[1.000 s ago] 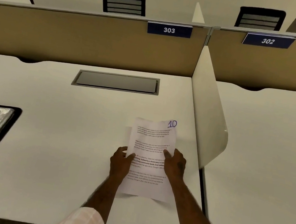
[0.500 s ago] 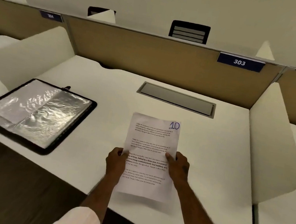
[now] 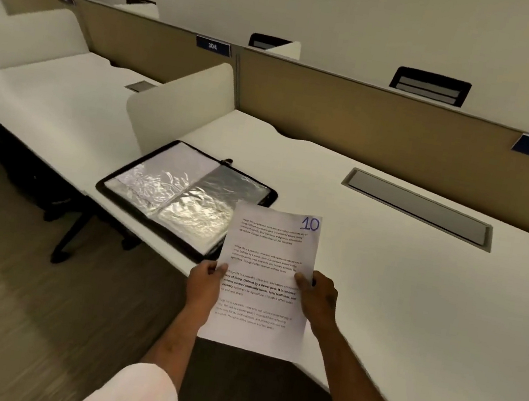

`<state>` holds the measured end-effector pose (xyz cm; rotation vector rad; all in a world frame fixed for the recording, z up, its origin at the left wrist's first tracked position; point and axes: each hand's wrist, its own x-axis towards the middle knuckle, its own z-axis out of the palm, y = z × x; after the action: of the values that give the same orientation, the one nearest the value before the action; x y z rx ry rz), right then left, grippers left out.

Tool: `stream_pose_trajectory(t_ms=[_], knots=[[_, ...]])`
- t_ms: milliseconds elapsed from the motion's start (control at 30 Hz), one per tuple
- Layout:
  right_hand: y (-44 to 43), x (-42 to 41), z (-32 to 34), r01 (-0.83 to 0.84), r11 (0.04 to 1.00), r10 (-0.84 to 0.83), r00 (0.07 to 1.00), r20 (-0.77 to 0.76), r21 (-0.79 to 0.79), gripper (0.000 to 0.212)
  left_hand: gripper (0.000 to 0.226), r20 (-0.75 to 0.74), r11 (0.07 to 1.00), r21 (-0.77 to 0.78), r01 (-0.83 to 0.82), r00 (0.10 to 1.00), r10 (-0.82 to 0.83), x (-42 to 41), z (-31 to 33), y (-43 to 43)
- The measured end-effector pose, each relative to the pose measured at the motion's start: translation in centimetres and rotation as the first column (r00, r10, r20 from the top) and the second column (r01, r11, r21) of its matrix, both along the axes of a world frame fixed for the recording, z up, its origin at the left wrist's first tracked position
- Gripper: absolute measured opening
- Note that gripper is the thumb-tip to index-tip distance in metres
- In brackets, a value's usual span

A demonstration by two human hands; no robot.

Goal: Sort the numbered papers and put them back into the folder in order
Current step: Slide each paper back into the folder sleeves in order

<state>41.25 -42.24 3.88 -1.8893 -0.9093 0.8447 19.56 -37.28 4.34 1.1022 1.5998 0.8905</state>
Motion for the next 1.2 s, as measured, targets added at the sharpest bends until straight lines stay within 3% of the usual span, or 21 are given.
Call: stream_pose_trajectory(t_ms=[367,600,933,1200], knots=[[8.1,-11.3,-0.3,-0.176,0.984,0.176,0.984,0.009,-0.010,0.024,0.014,0.070,0.978,-0.047,-0.202,0.976,0.205,-11.6,0.3,3.6],[16.1,-14.3,-1.9,-0.188,0.982,0.188,0.980,-0.064,0.005,0.014,0.014,0.078,0.968,-0.076,-0.238,0.967,0.244,-14.6,-1.3,10.6],[27.5,-14.8,-3.4,-0.121,0.992,0.115,0.984,-0.136,-0.036,0.014,0.005,-0.013,0.982,-0.130,-0.138,0.990,0.138,-15.6,-2.6,24.1],[31.9,-12.8,-2.5,-0.017,0.999,0.008,0.985,-0.172,-0.050,0.014,0.013,-0.108,0.990,-0.137,0.022,0.993,-0.037,-13.9,-2.6,31.6]])
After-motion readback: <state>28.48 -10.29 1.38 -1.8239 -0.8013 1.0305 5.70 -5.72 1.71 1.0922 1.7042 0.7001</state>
